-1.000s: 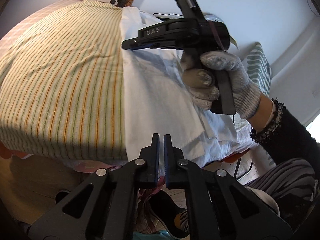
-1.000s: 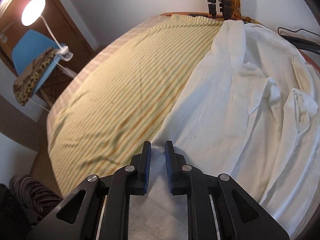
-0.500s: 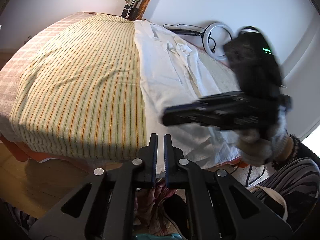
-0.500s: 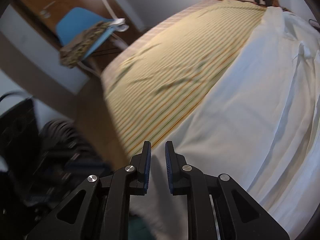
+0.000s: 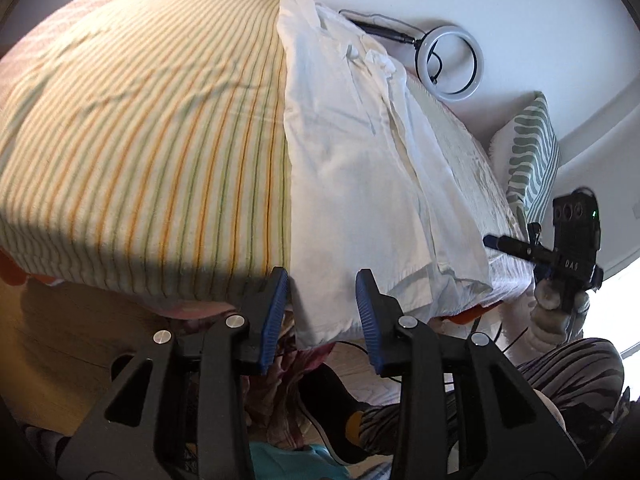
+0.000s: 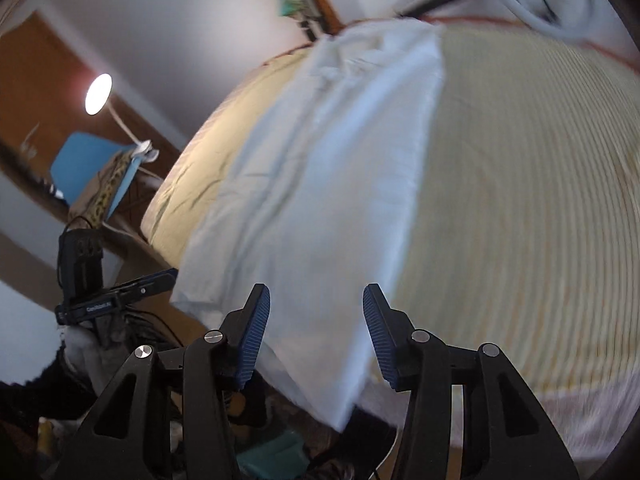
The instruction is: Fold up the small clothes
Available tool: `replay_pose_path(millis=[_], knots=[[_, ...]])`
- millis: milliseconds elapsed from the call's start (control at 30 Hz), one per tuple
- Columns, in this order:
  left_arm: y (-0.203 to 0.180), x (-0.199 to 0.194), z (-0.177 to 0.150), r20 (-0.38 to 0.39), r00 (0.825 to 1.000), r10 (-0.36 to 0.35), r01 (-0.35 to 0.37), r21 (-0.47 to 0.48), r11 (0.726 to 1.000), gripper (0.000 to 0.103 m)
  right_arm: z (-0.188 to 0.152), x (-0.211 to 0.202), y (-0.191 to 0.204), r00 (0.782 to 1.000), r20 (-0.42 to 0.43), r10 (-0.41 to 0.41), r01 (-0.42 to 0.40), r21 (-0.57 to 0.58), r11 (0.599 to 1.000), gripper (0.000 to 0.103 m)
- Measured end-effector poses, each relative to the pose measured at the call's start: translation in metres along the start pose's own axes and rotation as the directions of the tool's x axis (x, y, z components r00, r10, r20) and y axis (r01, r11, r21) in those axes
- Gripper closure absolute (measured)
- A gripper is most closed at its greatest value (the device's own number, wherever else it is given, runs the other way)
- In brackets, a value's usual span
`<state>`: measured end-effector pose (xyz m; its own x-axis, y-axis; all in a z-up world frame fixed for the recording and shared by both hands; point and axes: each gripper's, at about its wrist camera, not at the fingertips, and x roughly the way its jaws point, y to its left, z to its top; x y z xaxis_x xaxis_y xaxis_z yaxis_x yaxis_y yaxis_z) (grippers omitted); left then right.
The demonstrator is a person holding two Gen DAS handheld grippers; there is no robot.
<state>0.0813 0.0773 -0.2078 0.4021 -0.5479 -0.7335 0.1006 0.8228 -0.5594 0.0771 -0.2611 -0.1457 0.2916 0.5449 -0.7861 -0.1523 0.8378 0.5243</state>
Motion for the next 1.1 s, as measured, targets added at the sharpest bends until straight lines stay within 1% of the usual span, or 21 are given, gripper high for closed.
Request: replay_pose_path(millis=[100,233,267,300,333,367,400,433,467,500,533,567,633,767,867,967,1100], knots=[[-0.001,0.001,0.005,-0.012,1.0,-0.004,0.003,-0.003,1.0,0.068,-0.014,0.001,-0.016,0.998,-0.035,0.051,-0.048,0.064,0.997,0.054],[0.002,0.003,0.004,-0.049,0.998,-0.032,0.03,-0.038,0.999,0.069,-0.019,0.009,-0.018,0.994,-0.072,0.087,-0.082,0.069,0.994,0.059],[0.001,0.004,0.003,-0.059,0.997,-0.042,0.039,-0.04,0.998,0.069,-0.021,0.01,-0.019,0.993,-0.081,0.091,-0.086,0.065,0.994,0.061],[-0.001,0.005,0.002,-0.066,0.997,-0.041,0.039,-0.032,0.999,0.069,-0.022,0.014,-0.017,0.99,-0.094,0.103,-0.097,0.064,0.993,0.067],[-0.003,0.005,0.001,-0.069,0.997,-0.036,0.035,-0.021,0.999,0.069,-0.022,0.017,-0.015,0.988,-0.104,0.115,-0.109,0.065,0.992,0.07],[-0.006,0.007,0.0,-0.073,0.997,-0.032,0.031,-0.006,0.999,0.074,-0.024,0.02,-0.013,0.987,-0.105,0.121,-0.115,0.065,0.991,0.071],[-0.008,0.008,0.001,-0.077,0.997,-0.031,0.032,0.001,1.0,0.084,-0.024,0.022,-0.012,0.987,-0.104,0.121,-0.115,0.062,0.991,0.073],[-0.01,0.009,0.002,-0.082,0.996,-0.033,0.033,0.006,0.999,0.087,-0.023,0.023,-0.011,0.987,-0.104,0.123,-0.117,0.06,0.991,0.079],[-0.012,0.01,0.003,-0.089,0.995,-0.035,0.036,0.014,0.999,0.089,-0.023,0.026,-0.01,0.985,-0.108,0.133,-0.127,0.061,0.99,0.083],[-0.014,0.01,0.004,-0.09,0.995,-0.033,0.035,0.024,0.999,0.093,-0.024,0.029,-0.008,0.983,-0.115,0.143,-0.137,0.06,0.989,0.09],[-0.016,0.009,0.004,-0.091,0.995,-0.034,0.037,0.03,0.999,0.093,-0.025,0.031,-0.006,0.982,-0.119,0.144,-0.139,0.055,0.989,0.095],[-0.017,0.008,0.004,-0.091,0.995,-0.041,0.044,0.034,0.998,0.094,-0.026,0.033,-0.001,0.983,-0.118,0.141,-0.137,0.045,0.99,0.095],[-0.021,0.003,0.007,-0.081,0.995,-0.06,0.063,0.035,0.997,0.095,-0.026,0.032,0.003,0.984,-0.106,0.143,-0.141,0.029,0.99,0.097],[-0.03,-0.006,0.015,-0.056,0.993,-0.103,0.106,0.045,0.993,0.095,-0.022,0.024,0.005,0.974,-0.036,0.224,-0.222,0.058,0.973,0.098],[-0.036,-0.013,0.027,-0.033,0.99,-0.14,0.141,0.058,0.988,0.096,-0.015,0.016,0.007,0.972,0.001,0.236,-0.236,0.051,0.97,0.099],[-0.042,-0.016,0.042,-0.007,0.988,-0.157,0.157,0.071,0.985,0.096,-0.006,0.01,0.009,0.97,0.036,0.24,-0.241,0.039,0.97,0.099],[-0.047,-0.023,0.066,0.042,0.984,-0.174,0.17,0.099,0.981,0.096,0.011,0.001,0.012,0.961,0.119,0.249,-0.256,0.047,0.966,0.099]])
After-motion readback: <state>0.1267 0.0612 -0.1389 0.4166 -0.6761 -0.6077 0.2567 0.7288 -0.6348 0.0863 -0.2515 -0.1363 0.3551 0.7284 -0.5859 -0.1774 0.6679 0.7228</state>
